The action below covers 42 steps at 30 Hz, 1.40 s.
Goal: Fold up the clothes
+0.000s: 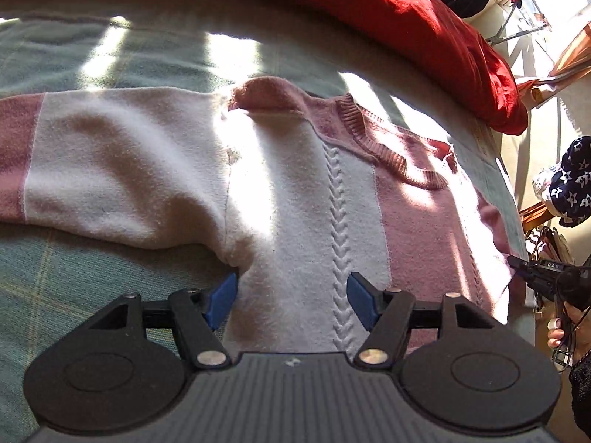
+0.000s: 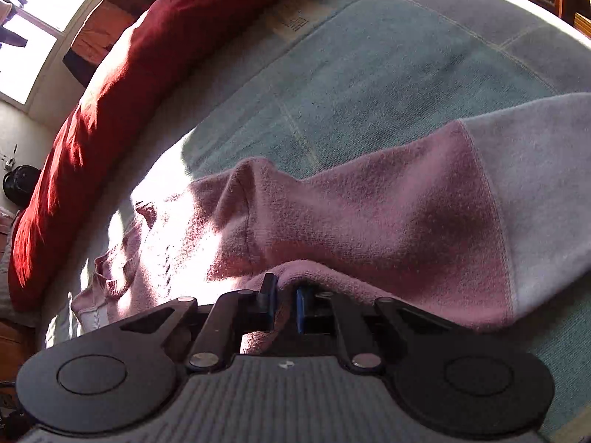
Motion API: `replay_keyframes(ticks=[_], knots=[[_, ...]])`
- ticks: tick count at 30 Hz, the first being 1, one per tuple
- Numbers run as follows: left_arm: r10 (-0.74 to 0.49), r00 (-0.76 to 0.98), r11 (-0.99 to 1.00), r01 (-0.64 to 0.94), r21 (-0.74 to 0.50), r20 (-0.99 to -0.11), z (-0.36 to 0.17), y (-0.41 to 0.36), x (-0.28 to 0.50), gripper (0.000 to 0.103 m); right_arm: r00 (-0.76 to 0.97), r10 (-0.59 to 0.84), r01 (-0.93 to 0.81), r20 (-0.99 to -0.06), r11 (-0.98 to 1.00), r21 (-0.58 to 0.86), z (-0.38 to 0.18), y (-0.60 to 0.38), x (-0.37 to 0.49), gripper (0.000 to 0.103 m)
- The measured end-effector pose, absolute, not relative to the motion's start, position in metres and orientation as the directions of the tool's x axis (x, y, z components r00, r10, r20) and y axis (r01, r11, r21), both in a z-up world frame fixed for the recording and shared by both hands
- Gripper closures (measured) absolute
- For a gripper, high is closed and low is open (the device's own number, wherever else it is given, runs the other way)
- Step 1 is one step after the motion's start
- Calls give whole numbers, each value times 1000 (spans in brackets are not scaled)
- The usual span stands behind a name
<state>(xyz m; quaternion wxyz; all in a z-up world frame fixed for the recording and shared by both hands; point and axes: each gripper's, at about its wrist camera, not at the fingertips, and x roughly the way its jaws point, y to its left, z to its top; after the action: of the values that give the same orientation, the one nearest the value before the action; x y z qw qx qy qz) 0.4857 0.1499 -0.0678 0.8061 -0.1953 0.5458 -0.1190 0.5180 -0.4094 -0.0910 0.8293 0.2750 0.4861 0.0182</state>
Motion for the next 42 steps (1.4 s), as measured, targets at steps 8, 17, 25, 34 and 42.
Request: replay_keyframes(ticks=[8, 17, 25, 34, 42], knots=[[-333, 427, 938, 61, -341, -841, -52, 132, 480, 36, 442, 237, 201, -865, 913, 354, -80, -392, 500, 75], [-321, 502, 928, 336, -161, -803, -48, 69, 459, 34, 531, 240, -202, -813, 967, 153, -54, -284, 458, 52], [-325, 395, 940, 236, -247, -859, -82, 86, 410, 30, 417, 225, -170, -881, 971, 167, -83, -297, 431, 46], [-274, 541, 944, -8, -330, -796, -49, 158, 435, 31, 415, 272, -173, -868, 960, 218, -59, -277, 416, 43], [-244, 572, 769, -378, -515, -783, -98, 239, 467, 35, 430, 313, -213, -847, 947, 242, -48, -251, 417, 40]])
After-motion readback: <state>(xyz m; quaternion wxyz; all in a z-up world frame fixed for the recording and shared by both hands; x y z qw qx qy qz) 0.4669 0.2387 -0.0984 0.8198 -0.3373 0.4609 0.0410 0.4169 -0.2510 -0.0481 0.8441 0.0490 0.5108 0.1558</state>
